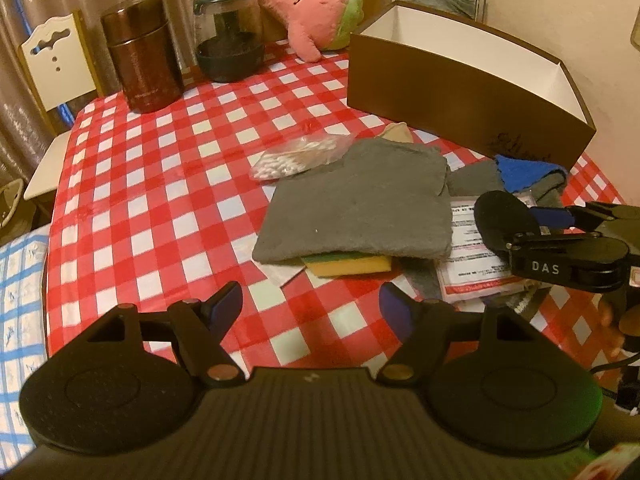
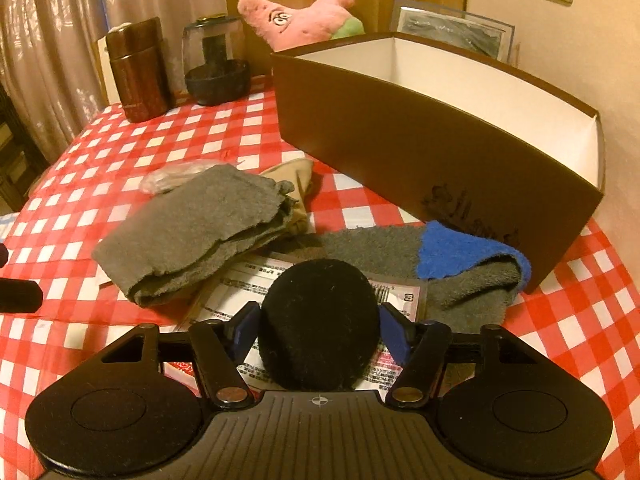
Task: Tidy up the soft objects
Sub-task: 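Grasp the cotton swab bag with the left tool while the right tool holds the puff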
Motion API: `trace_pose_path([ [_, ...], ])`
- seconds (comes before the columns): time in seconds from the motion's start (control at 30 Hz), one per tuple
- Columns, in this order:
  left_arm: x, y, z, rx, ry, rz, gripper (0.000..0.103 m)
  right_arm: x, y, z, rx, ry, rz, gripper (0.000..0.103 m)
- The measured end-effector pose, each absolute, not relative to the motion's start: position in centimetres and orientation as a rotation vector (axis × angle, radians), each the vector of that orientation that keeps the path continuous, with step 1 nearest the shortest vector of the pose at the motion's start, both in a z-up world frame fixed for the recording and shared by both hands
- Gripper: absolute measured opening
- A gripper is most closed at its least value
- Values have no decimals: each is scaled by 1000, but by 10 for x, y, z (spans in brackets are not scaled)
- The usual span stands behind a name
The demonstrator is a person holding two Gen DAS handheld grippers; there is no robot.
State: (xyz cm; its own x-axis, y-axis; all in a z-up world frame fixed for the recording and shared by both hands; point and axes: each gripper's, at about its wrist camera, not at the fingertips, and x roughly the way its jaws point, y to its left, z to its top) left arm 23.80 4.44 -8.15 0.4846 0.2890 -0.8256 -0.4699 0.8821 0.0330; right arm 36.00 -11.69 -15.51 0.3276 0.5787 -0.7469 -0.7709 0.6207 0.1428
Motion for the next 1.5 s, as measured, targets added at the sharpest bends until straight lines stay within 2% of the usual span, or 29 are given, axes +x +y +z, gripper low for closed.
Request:
trace_pose_path([
  [0.1, 241, 51, -79, -196, 952, 447, 72, 362, -121, -152, -238, 861, 874, 60],
  [0.13, 242, 53, -79, -191, 951, 438, 71, 364, -123, -150, -229, 861, 863, 56],
  [0.23, 248, 60, -79, -171, 946, 413, 70, 369, -129, -144, -182, 871, 841, 35],
  [0.27, 251, 63, -79, -165, 943, 405, 69, 372, -129, -143, -173, 879, 837, 24],
  [0.47, 268, 79, -77, -142, 921, 369, 68, 376, -131, -143, -122, 930, 804, 27],
  [0.53, 270, 82, -77, -144, 918, 355, 68, 375, -134, -142, -92, 932, 792, 44],
  [0.57, 271, 83, -78, -149, 922, 348, 68, 374, -136, -142, -74, 928, 789, 61],
  [0.6, 272, 84, -79, -154, 927, 343, 68, 373, -137, -140, -50, 916, 782, 69],
  [0.63, 273, 85, -81, -157, 931, 337, 68, 371, -139, -139, -29, 900, 778, 70],
  [1.07, 280, 98, -94, -160, 954, 302, 68, 350, -97, -162, -279, 844, 786, 71],
  [1.13, 281, 101, -96, -163, 957, 303, 68, 350, -97, -163, -274, 845, 780, 70],
  [1.17, 281, 102, -97, -161, 959, 304, 68, 351, -97, -163, -269, 850, 779, 65],
  [1.2, 282, 103, -98, -159, 959, 304, 68, 352, -97, -163, -263, 851, 783, 64],
  [1.5, 294, 114, -103, -129, 947, 291, 68, 361, -103, -155, -215, 863, 751, 61],
])
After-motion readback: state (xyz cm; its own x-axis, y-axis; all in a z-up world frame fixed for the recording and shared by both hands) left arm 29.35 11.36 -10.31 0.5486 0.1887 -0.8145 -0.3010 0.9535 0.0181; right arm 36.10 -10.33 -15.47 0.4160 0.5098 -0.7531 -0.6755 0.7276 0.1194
